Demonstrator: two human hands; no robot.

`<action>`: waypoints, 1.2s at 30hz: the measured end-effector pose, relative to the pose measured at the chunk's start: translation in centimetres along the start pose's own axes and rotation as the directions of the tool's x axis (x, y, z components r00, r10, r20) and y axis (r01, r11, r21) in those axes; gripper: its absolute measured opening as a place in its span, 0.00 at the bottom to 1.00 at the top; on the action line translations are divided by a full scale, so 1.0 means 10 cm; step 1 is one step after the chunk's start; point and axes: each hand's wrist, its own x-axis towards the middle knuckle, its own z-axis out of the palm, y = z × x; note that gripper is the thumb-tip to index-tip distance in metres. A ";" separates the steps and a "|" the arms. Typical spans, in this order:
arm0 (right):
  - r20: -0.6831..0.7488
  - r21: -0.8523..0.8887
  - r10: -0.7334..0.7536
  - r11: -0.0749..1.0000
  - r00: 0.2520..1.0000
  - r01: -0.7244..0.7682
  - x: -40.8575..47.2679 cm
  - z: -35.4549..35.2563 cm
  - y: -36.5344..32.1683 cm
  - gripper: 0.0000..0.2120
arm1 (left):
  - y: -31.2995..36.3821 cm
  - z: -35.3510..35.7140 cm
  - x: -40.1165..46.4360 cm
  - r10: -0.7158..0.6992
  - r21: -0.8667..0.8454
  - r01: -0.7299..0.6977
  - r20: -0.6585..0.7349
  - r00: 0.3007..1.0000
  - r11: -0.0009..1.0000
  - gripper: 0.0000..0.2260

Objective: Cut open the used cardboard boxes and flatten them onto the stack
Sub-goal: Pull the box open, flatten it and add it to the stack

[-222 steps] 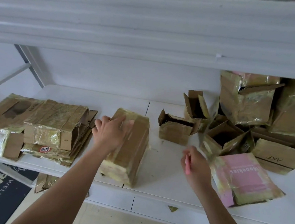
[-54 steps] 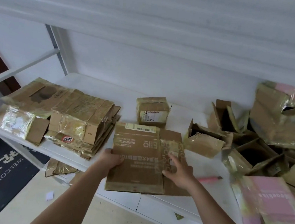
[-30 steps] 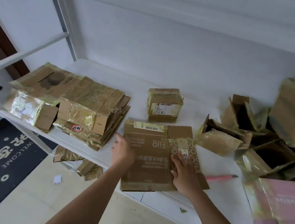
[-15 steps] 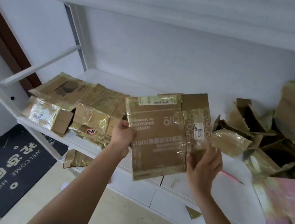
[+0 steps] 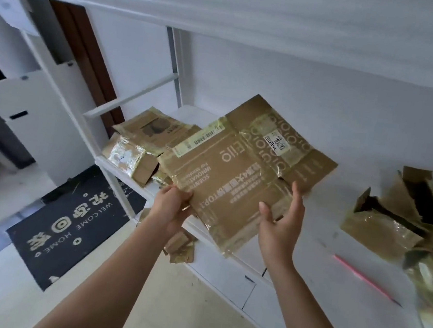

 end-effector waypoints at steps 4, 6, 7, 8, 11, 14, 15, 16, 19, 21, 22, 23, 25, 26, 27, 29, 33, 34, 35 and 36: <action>0.045 -0.029 -0.074 0.997 0.996 0.075 0.03 0.24 -0.15 0.34 | 0.23 -0.29 0.11 0.066 -0.028 -0.070 -0.119 0.991 0.997 0.15; 0.074 -0.059 -0.097 0.993 0.993 0.101 0.09 0.37 -0.22 0.34 | 0.39 -0.42 0.23 0.116 -0.031 -0.121 -0.134 0.984 0.992 0.27; 0.084 -0.077 -0.103 0.991 0.991 0.110 0.12 0.45 -0.25 0.34 | 0.47 -0.48 0.30 0.145 -0.005 -0.147 -0.143 0.979 0.989 0.32; 0.092 -0.094 -0.110 0.988 0.990 0.119 0.15 0.54 -0.29 0.33 | 0.55 -0.54 0.38 0.169 0.023 -0.167 -0.152 0.974 0.986 0.36; 0.130 -0.144 -0.130 0.978 0.983 0.149 0.25 0.94 -0.40 0.31 | 0.79 -0.70 0.66 0.201 0.128 -0.181 -0.166 0.965 0.975 0.36; 0.159 -0.193 -0.146 0.965 0.976 0.176 0.40 1.54 -0.51 0.31 | 1.07 -0.94 1.06 0.299 0.214 -0.260 -0.176 0.938 0.942 0.31; 0.156 -0.216 -0.147 0.960 0.977 0.179 0.44 1.77 -0.54 0.30 | 1.19 -1.05 1.22 0.336 0.250 -0.289 -0.169 0.926 0.924 0.32; 0.151 -0.242 -0.141 0.954 0.978 0.175 0.49 2.01 -0.58 0.30 | 1.34 -1.15 1.38 0.366 0.294 -0.309 -0.160 0.917 0.904 0.33; 0.175 -0.296 -0.080 0.946 0.981 0.130 0.57 2.78 -0.66 0.28 | 1.78 -1.52 1.84 0.407 0.424 -0.307 -0.169 0.898 0.852 0.33; 0.189 -0.325 -0.028 0.941 0.982 0.089 0.62 3.21 -0.67 0.28 | 1.98 -1.70 2.09 0.419 0.520 -0.275 -0.181 0.890 0.809 0.30; 0.190 -0.351 0.002 0.934 0.982 0.066 0.65 3.40 -0.67 0.28 | 2.06 -1.76 2.21 0.422 0.562 -0.259 -0.179 0.889 0.785 0.29; 0.193 -0.387 0.042 0.921 0.980 0.037 0.67 3.57 -0.65 0.28 | 2.14 -1.81 2.34 0.415 0.596 -0.238 -0.176 0.893 0.766 0.27; 0.201 -0.444 0.136 0.895 0.970 -0.034 0.71 3.83 -0.54 0.27 | 2.24 -1.90 2.59 0.378 0.648 -0.188 -0.166 0.911 0.738 0.27; 0.203 -0.471 0.177 0.880 0.963 -0.062 0.72 3.94 -0.46 0.27 | 2.26 -1.94 2.70 0.352 0.669 -0.160 -0.162 0.922 0.726 0.28; 0.208 -0.500 0.209 0.862 0.955 -0.080 0.72 4.03 -0.39 0.26 | 2.26 -1.97 2.79 0.327 0.690 -0.132 -0.159 0.932 0.712 0.28; 0.203 -0.519 0.282 0.843 0.938 -0.141 0.71 4.16 -0.26 0.27 | 2.20 -2.03 2.93 0.307 0.731 -0.099 -0.157 0.939 0.675 0.28; 0.171 -0.607 0.382 0.767 0.908 -0.208 0.73 4.30 -0.08 0.30 | 2.07 -2.09 3.09 0.268 0.792 -0.099 -0.084 0.960 0.602 0.27; 0.158 -0.645 0.400 0.734 0.903 -0.212 0.73 4.32 -0.06 0.31 | 2.04 -2.08 3.12 0.257 0.834 -0.106 -0.045 0.965 0.542 0.28; 0.157 -0.688 0.432 0.693 0.888 -0.216 0.71 4.35 -0.07 0.31 | 2.02 -2.08 3.13 0.248 0.890 -0.106 -0.009 0.969 0.444 0.30; 0.144 -0.726 0.455 0.652 0.879 -0.219 0.70 4.38 -0.07 0.30 | 2.00 -2.06 3.14 0.243 0.944 -0.101 0.023 0.970 0.314 0.33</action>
